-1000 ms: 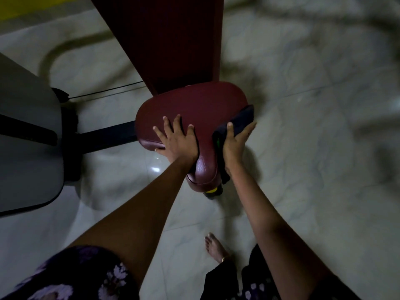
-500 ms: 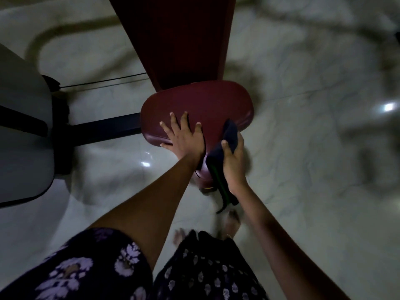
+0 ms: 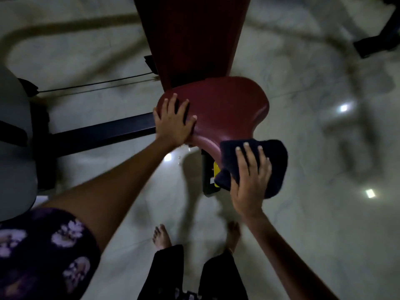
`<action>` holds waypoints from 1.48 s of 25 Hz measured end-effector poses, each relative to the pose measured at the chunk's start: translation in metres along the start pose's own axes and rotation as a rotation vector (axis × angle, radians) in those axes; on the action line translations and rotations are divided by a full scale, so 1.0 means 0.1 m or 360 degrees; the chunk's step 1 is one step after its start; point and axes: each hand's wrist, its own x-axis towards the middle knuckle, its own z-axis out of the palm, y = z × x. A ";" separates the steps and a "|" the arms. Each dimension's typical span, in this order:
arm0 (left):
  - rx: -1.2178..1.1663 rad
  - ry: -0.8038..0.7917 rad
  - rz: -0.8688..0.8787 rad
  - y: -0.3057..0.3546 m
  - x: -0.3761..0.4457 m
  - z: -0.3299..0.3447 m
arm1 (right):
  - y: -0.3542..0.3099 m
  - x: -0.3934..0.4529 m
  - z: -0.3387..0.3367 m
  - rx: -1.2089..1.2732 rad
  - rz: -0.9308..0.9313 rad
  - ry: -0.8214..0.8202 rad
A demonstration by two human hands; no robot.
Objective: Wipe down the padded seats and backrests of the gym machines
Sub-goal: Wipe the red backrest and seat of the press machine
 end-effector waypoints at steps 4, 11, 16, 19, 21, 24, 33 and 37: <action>-0.0146 -0.0359 0.0059 -0.35 0.16 -0.02 | 0.08 0.18 -0.15 -0.0660 -0.0822 -0.0293; -0.0295 -0.0363 0.0148 -0.44 0.17 0.00 | -0.53 0.77 0.23 -0.1539 -0.1475 -0.1100; -0.0389 -0.0465 0.0137 -0.46 0.17 -0.03 | 0.01 0.60 -0.26 -0.0979 -0.1559 -0.0895; -0.0421 -0.0543 0.0139 -0.47 0.17 -0.06 | -0.12 0.74 -0.14 -0.0948 -0.1525 -0.0899; -0.0430 -0.0566 0.0126 -0.46 0.19 -0.07 | -0.37 0.91 0.18 -0.0963 -0.1498 -0.0901; -0.0577 -0.0583 0.0071 -0.47 0.22 -0.12 | -0.52 1.21 0.42 -0.0767 -0.1701 -0.0924; -0.0801 -0.0621 0.0064 -0.48 0.20 -0.14 | -0.16 1.16 0.02 -0.0469 -0.1362 -0.1224; -0.0805 -0.0548 0.0003 -0.48 0.18 -0.19 | -0.46 1.42 0.47 -0.0474 -0.1355 -0.1326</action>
